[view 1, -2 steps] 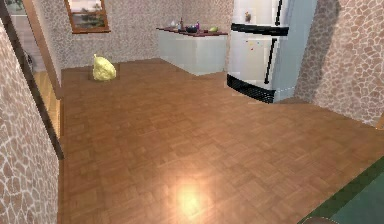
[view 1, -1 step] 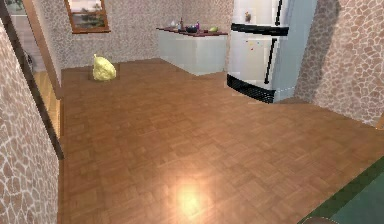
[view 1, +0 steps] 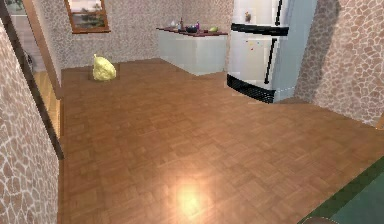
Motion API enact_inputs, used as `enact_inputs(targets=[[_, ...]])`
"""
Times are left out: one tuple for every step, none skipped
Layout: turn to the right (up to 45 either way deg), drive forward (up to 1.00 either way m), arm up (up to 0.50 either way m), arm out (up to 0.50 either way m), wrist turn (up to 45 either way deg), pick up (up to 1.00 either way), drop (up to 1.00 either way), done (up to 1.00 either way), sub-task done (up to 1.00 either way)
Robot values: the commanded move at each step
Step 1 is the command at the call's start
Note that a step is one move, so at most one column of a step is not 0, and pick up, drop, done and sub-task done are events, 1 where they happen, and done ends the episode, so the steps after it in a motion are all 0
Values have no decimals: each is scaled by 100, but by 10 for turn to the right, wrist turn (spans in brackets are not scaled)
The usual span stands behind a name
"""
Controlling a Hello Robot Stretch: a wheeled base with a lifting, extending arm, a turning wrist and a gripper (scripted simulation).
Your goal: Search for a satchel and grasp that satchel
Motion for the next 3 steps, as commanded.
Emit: enact_inputs(targets=[[0,0,0,0,450,0,0,0,0],[0,0,0,0,450,0,0,0,0],[0,0,0,0,450,0,0,0,0]])
